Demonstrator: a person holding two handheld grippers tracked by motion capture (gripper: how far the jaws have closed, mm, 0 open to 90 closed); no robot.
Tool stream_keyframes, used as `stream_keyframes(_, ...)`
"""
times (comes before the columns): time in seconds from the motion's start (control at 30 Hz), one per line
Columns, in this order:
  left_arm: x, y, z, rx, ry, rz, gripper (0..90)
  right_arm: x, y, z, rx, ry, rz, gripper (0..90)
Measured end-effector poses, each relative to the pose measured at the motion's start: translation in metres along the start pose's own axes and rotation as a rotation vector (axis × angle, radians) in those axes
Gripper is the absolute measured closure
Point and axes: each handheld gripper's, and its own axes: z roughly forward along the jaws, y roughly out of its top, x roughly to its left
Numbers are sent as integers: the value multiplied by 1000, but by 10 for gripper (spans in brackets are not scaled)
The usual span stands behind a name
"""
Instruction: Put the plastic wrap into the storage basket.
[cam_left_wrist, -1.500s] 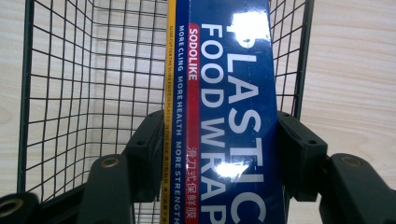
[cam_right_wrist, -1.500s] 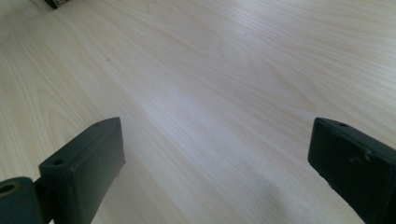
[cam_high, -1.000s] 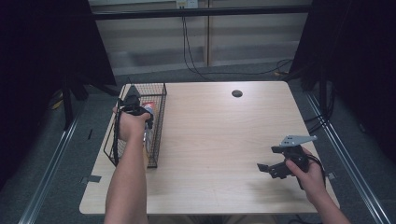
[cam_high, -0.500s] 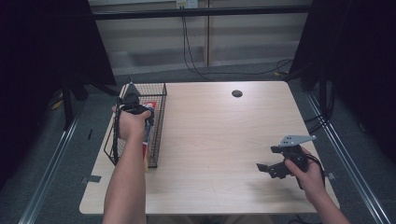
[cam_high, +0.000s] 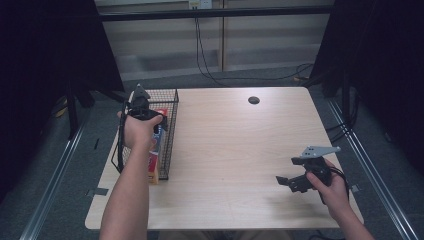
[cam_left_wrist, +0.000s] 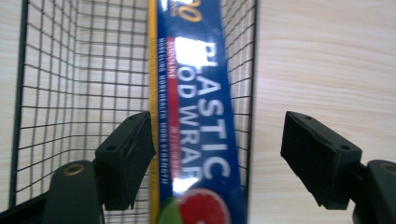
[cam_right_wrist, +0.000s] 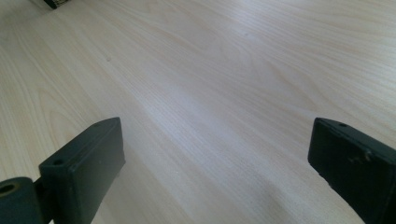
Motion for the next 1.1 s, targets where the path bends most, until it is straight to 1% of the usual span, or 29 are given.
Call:
stream_keyframes(0.07, -5, 0, -5, -11, -8, 13, 245, 0, 0, 0, 1, 2, -2, 36)
stream_keyframes(0.13, -9, 1, -9, -14, -26, 31, 241, 0, 0, 1, 1, 3, -2, 36)
stream_keyframes(0.17, -12, 1, -12, -15, -33, 31, 234, 0, 0, 1, 1, 2, -2, 36)
stream_keyframes(0.2, -12, 1, -14, -17, -33, 51, 231, 0, 0, 1, 1, 3, -3, 36)
stream_keyframes(0.23, -15, 1, -15, -26, -36, 44, 230, 0, 0, 0, 2, 4, -2, 36)
stream_keyframes(0.27, -17, 1, -18, -27, -42, 56, 226, 0, 0, 0, 3, 5, -1, 36)
stream_keyframes(0.3, -19, 0, -19, -28, -46, 58, 219, 0, 0, 0, 2, 3, -1, 36)
stream_keyframes(0.33, -20, 0, -20, -28, -54, 68, 214, 0, 0, 0, 2, 4, -1, 36)
stream_keyframes(0.37, -23, -1, -21, -29, -61, 62, 214, 0, 0, 0, 1, 4, -2, 36)
stream_keyframes(0.4, -24, -1, -22, -27, -67, 69, 213, 1, 0, 0, 0, 4, -2, 36)
stream_keyframes(0.43, -24, -1, -23, -27, -74, 85, 211, 1, 0, 0, -1, 4, -2, 36)
stream_keyframes(0.47, -27, -2, -24, -27, -86, 75, 209, 1, 0, 0, -1, 5, -2, 36)
stream_keyframes(0.6, -32, -5, -27, -28, -101, 105, 199, 1, 1, 1, 1, 5, -3, 36)
stream_keyframes(0.63, -34, -6, -27, -32, -109, 102, 199, 1, 1, 1, 0, 7, -6, 36)
stream_keyframes(0.7, -36, -6, -28, -28, -117, 124, 197, 2, 1, 1, 2, 7, -6, 36)
stream_keyframes(0.73, -37, -7, -28, -28, -123, 119, 196, 2, 1, 1, 1, 5, -9, 36)
stream_keyframes(0.77, -39, -8, -28, -30, -127, 125, 196, 2, 1, 1, 1, 5, -8, 36)
stream_keyframes(0.8, -39, -8, -29, -27, -126, 142, 195, 2, 1, 1, 1, 4, -9, 36)
stream_keyframes(0.83, -41, -9, -30, -30, -130, 143, 195, 2, 1, 2, -1, 5, -10, 36)
stream_keyframes(0.9, -44, -11, -31, -32, -143, 148, 193, 2, 1, 2, 2, 6, -13, 36)
stream_keyframes(0.93, -46, -11, -32, -33, -148, 162, 192, 2, 1, 2, 3, 7, -12, 36)
stream_keyframes(1.03, -52, -14, -33, -36, -163, 172, 188, 3, 1, 2, 4, 7, -12, 36)
stream_keyframes(1.1, -56, -16, -33, -37, -176, 190, 187, 3, 1, 2, 5, 7, -13, 36)
